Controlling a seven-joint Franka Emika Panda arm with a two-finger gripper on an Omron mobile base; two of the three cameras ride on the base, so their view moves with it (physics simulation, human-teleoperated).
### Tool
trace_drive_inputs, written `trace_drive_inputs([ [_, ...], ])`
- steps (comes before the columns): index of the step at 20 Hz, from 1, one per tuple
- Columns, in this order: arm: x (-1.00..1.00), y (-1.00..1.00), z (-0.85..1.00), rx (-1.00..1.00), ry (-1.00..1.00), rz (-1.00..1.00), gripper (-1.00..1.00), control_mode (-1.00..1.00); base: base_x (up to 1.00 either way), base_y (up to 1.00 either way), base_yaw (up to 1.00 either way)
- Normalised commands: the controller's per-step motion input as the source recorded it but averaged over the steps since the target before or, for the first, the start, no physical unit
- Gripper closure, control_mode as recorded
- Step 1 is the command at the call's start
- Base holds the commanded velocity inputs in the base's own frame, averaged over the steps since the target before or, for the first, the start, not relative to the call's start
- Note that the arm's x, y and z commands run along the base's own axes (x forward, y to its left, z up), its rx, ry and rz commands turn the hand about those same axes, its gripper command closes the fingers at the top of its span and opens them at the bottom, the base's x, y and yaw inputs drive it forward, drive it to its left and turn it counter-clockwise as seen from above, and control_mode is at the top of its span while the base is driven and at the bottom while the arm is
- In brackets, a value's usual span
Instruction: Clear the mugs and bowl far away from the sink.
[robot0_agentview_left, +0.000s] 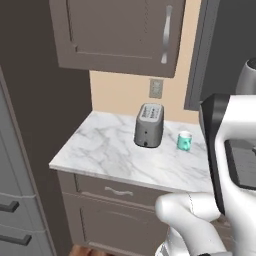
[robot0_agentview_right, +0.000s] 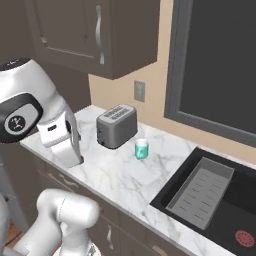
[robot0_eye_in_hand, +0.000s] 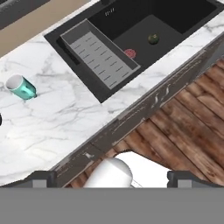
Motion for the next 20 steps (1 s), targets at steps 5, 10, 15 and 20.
trace_drive_inputs([
  [5,0.00,-0.03,-0.06,0.00,0.00,0.06,-1.00,-1.00,0.00,-0.03,0.19],
  [10,0.00,-0.15,-0.58,0.00,-0.01,0.45,-1.00,-1.00,0.00,0.00,0.00],
  [15,0.19,-0.12,-0.73,0.00,0.00,0.55,-1.00,-1.00,0.00,0.00,0.00],
  [20,0.71,0.00,-0.40,0.00,-0.05,0.36,-1.00,-1.00,0.00,0.00,0.00],
])
